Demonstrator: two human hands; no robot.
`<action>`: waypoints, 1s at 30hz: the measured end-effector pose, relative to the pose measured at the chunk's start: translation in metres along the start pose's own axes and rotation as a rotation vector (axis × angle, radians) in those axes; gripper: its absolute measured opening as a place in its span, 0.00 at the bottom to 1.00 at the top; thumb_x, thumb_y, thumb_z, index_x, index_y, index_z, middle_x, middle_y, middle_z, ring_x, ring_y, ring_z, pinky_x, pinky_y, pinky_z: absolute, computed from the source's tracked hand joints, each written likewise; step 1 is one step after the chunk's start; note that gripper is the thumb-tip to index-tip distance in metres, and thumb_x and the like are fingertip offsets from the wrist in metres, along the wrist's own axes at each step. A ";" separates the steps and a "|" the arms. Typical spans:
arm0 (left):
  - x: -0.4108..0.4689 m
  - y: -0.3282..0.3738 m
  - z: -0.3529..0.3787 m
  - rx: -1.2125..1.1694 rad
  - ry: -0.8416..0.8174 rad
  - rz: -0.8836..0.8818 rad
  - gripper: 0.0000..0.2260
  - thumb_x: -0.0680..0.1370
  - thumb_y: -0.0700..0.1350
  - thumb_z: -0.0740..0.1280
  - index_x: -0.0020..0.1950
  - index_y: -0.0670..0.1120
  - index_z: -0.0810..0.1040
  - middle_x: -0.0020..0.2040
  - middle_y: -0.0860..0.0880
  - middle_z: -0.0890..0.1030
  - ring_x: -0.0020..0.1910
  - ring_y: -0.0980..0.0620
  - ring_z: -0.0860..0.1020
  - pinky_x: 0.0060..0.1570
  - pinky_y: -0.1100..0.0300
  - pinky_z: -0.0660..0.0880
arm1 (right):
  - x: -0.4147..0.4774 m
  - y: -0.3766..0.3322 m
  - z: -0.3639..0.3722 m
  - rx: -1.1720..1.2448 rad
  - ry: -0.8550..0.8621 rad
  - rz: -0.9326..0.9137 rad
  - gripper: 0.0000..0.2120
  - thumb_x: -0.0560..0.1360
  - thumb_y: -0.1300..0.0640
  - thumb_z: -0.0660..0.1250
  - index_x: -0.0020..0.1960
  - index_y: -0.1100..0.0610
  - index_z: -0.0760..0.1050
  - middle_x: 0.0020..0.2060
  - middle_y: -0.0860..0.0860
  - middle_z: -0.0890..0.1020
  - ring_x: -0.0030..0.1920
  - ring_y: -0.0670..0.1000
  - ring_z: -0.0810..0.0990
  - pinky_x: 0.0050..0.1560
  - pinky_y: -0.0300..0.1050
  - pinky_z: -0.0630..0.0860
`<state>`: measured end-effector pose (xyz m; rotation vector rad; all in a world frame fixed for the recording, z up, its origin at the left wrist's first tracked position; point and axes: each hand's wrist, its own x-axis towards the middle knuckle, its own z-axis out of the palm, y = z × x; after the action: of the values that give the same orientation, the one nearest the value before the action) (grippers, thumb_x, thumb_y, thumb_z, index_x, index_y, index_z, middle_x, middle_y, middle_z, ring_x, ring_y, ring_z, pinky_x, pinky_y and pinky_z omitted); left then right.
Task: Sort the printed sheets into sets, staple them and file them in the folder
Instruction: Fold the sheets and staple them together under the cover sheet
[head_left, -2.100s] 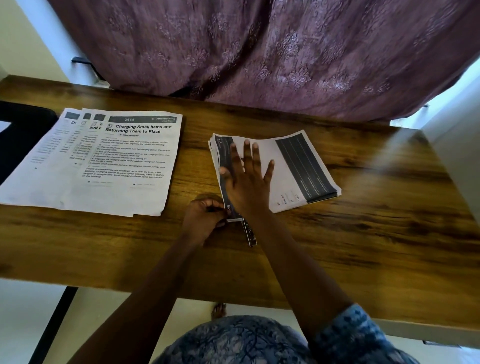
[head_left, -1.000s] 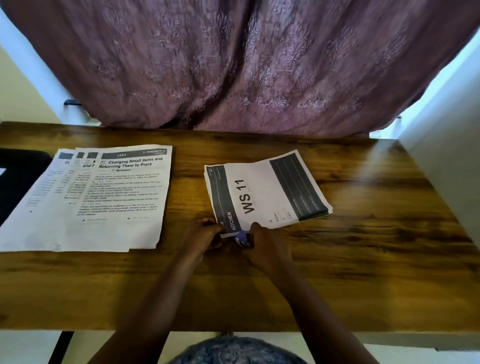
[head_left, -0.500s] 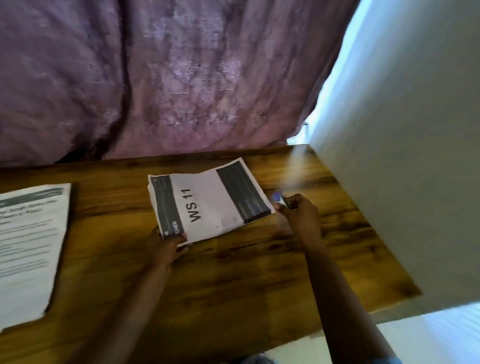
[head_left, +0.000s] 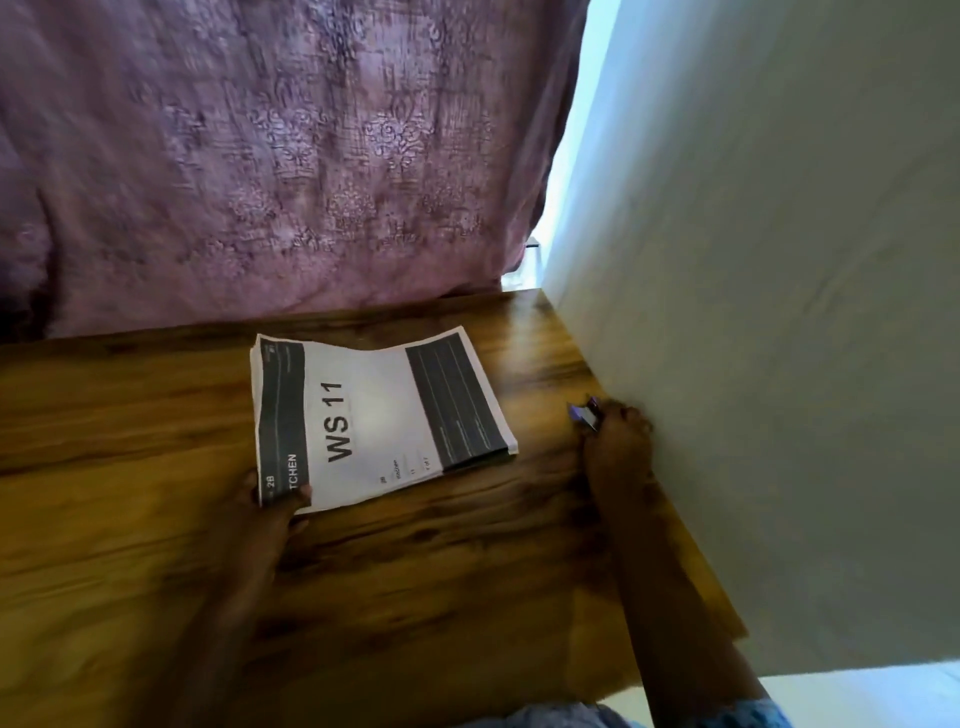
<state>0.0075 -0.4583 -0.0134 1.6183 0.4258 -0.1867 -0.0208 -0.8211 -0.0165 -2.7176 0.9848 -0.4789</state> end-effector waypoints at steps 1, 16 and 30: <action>-0.003 0.001 0.000 0.065 0.017 0.040 0.23 0.75 0.34 0.68 0.70 0.42 0.69 0.63 0.39 0.76 0.57 0.41 0.77 0.46 0.54 0.76 | 0.002 -0.005 -0.003 -0.044 0.010 -0.008 0.18 0.73 0.57 0.69 0.60 0.63 0.75 0.54 0.63 0.77 0.53 0.64 0.74 0.55 0.54 0.71; -0.029 0.105 -0.155 0.499 0.035 0.452 0.07 0.72 0.41 0.74 0.48 0.48 0.82 0.41 0.59 0.84 0.41 0.60 0.81 0.37 0.73 0.73 | -0.023 -0.273 -0.031 0.796 -1.052 -0.612 0.23 0.69 0.56 0.75 0.61 0.51 0.72 0.59 0.45 0.77 0.52 0.44 0.80 0.56 0.45 0.78; 0.041 0.081 -0.383 0.003 0.144 0.048 0.10 0.75 0.43 0.71 0.55 0.50 0.80 0.50 0.52 0.85 0.50 0.50 0.83 0.50 0.52 0.78 | -0.207 -0.491 0.031 1.093 -1.059 -0.022 0.13 0.75 0.61 0.68 0.57 0.57 0.68 0.54 0.52 0.74 0.52 0.53 0.70 0.54 0.47 0.66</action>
<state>0.0249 -0.0770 0.0843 1.6490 0.4966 -0.0345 0.1273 -0.3133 0.0562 -1.5569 0.2266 0.3539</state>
